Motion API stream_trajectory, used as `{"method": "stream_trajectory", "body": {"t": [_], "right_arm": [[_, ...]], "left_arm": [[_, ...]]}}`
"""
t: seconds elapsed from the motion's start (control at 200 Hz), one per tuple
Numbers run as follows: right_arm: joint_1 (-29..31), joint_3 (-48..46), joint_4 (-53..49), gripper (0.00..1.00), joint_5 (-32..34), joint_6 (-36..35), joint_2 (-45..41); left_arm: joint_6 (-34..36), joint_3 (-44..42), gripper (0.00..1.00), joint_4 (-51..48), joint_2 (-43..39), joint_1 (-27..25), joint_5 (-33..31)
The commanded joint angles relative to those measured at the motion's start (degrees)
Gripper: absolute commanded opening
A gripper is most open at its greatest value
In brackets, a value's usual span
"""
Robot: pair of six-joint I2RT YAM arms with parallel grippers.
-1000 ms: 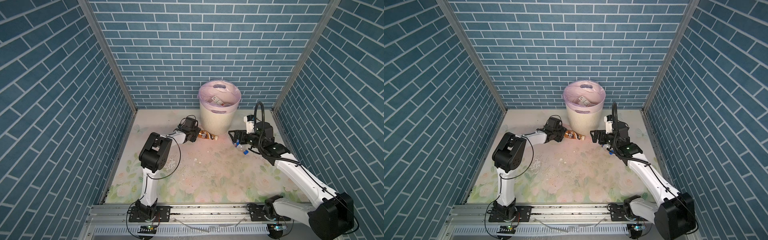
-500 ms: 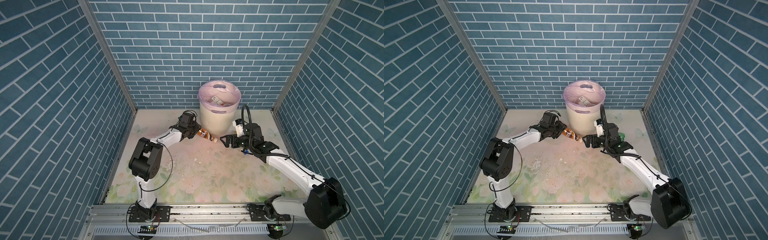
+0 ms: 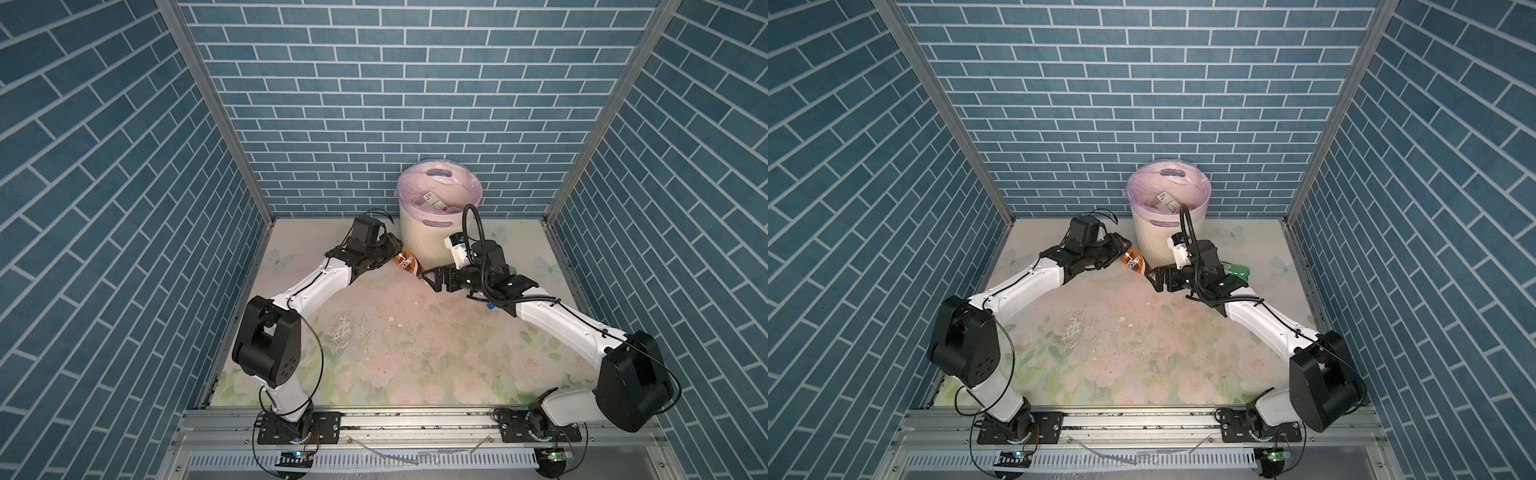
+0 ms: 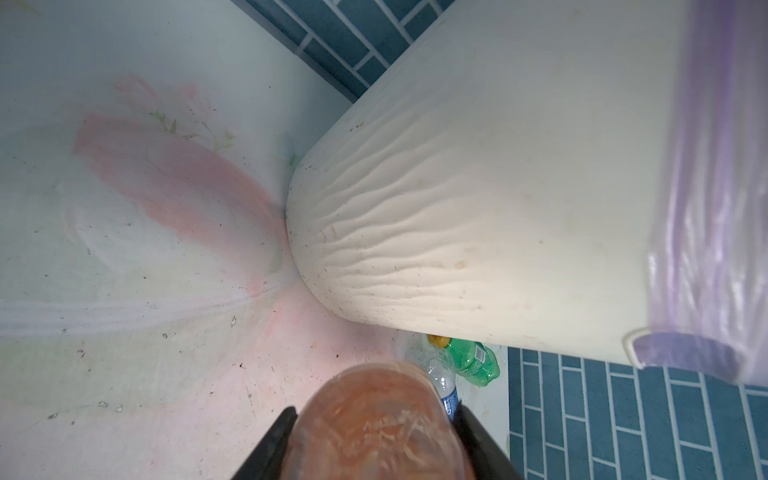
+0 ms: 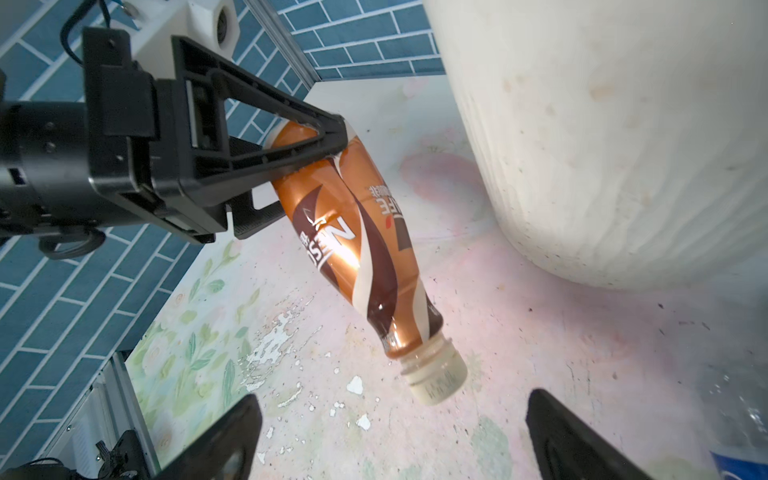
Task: Throw the plastic bottles in the bin
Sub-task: 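Close the left gripper on the Nescafe bottle cap end and lift it, then hold the Nescafe bottle up while the right gripper closes on its body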
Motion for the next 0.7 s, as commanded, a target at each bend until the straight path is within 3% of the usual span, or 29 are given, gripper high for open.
{"method": "stream_trajectory", "body": {"t": [0.0,0.18,0.69], "right_arm": [[0.96,4.11,2.40,0.99,-1.71,-2.74,1.38],[1.20,6.75,3.00,0.99,-1.51,-3.46,3.62],[1.21,10.60,8.59,0.86,-7.71,-0.93,10.10]], "left_arm": [[2.30,-1.49,0.47,-0.07,-2.80,-0.79,1.12],[3.55,-1.68,0.47,0.89,-4.68,-1.43,2.59],[4.20,-1.15,0.46,2.70,-6.73,-2.35,5.15]]}}
